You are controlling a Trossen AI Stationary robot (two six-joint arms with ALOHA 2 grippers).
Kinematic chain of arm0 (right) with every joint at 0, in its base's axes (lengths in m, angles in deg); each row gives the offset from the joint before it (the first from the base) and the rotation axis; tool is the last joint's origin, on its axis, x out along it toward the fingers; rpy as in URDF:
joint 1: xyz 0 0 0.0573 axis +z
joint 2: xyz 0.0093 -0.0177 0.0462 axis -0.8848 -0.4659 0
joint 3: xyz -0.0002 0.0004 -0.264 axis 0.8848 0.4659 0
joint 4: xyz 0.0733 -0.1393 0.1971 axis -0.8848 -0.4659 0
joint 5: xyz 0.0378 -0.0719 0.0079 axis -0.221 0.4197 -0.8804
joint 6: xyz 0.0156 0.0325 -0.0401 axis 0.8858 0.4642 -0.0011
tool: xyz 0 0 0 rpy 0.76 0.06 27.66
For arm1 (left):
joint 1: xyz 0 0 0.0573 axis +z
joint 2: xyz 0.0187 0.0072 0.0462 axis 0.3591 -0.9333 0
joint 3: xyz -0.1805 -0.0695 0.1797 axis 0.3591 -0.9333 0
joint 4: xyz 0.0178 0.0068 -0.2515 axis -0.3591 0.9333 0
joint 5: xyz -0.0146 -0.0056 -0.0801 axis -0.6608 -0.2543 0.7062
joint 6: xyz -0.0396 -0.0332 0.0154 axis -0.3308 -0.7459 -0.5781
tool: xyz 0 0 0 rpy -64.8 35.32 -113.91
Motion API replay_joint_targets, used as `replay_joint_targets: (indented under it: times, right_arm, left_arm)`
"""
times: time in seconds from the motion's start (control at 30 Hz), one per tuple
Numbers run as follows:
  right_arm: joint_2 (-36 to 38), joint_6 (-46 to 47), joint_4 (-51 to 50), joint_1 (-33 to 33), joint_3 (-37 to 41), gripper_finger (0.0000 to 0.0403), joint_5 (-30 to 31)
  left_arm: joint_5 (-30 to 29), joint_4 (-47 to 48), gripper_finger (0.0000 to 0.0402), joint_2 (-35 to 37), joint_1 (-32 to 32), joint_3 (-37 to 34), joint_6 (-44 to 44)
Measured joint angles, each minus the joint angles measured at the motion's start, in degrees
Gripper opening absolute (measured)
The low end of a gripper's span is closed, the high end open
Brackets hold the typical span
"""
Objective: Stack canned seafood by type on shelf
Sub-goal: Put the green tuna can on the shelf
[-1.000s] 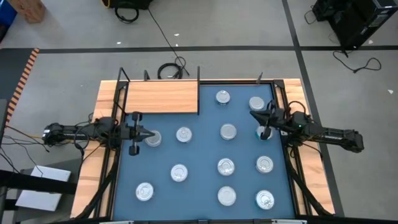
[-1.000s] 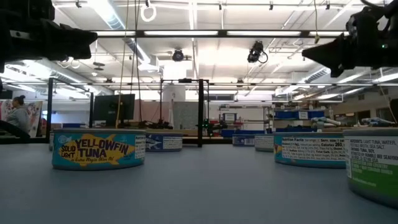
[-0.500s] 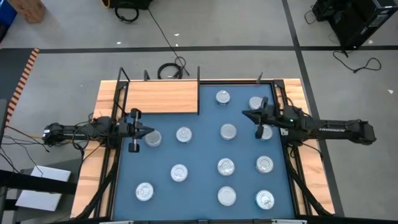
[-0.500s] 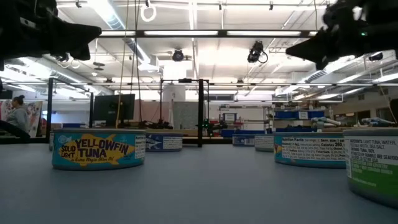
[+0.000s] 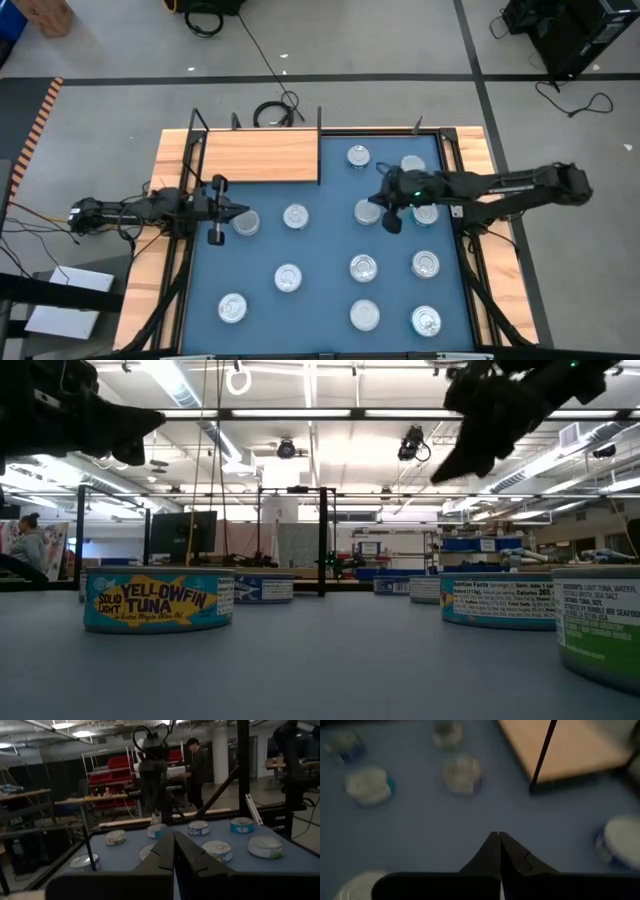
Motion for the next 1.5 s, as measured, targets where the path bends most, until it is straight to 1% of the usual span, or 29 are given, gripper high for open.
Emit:
replay_joint_targets:
  times: [0.17, 0.33, 0.5, 0.63, 0.77, 0.83, 0.97, 1.03, 1.17, 1.27, 1.33, 1.4, 1.5]
  right_arm:
    - [-7.9, 3.8, -2.5, 2.7, -0.8, 0.0001, 0.6]
    - [-13.9, 6.5, -2.8, 4.7, -0.9, 0.0001, 6.0]
    - [-18.7, 9.6, -4.0, 5.5, -0.9, 0.0002, 7.8]
    - [-21.9, 9.3, -3.8, 6.3, -1.1, 0.0002, 8.1]
    - [-23.5, 9.6, -2.1, 6.8, -1.3, 0.0002, 8.6]
    - [-23.6, 9.4, -0.4, 7.2, -1.1, 0.0002, 8.4]
    - [-23.5, 8.9, 6.9, 7.4, -0.8, 0.0002, 2.5]
    - [-23.8, 7.4, 8.6, 7.6, -1.8, 0.0003, 1.4]
    - [-23.9, 3.3, 4.0, 8.9, -7.2, 0.0017, 3.9]
    - [-23.8, 0.3, -3.6, 10.1, -12.6, 0.0034, 7.4]
    - [-23.8, 0.3, -9.5, 10.3, -14.9, 0.0038, 8.0]
    - [-23.8, 1.5, -15.0, 10.4, -16.0, 0.0033, 8.1]
    - [-23.8, 3.0, -19.2, 10.2, -16.0, 0.001, 7.9]
  left_arm:
    - [-0.3, 2.1, 0.0002, -0.1, 0.0, 0.0, -1.3]
    - [-0.3, 3.4, 0.0001, -1.4, 0.0, 0.0, -1.5]
    - [-0.3, 3.1, 0.0001, -4.0, 0.0, 0.0, -1.7]
    - [-0.3, 3.1, 0.0001, -6.4, 0.0, 0.0, -1.7]
    - [-0.3, 3.0, 0.0001, -8.6, 0.0, 0.0, -1.7]
    - [-0.3, 2.9, 0.0001, -9.5, 0.0, 0.0, -1.7]
    - [-0.2, 1.2, 0.0001, -11.2, 0.0, 0.0, -2.5]
    - [-0.2, 0.7, 0.0001, -11.8, 0.0, -0.1, -2.5]
    - [0.0, -0.7, 0.0001, -13.1, 0.0, -0.1, -2.5]
    - [0.1, -2.9, 0.0001, -14.1, 0.0, -0.1, -2.5]
    - [0.1, -4.0, 0.0001, -14.5, 0.0, -0.1, -2.2]
    - [0.1, -4.7, 0.0001, -15.0, 0.0, -0.1, -1.7]
    - [0.1, -4.6, 0.0001, -15.6, 0.0, -0.1, -1.6]
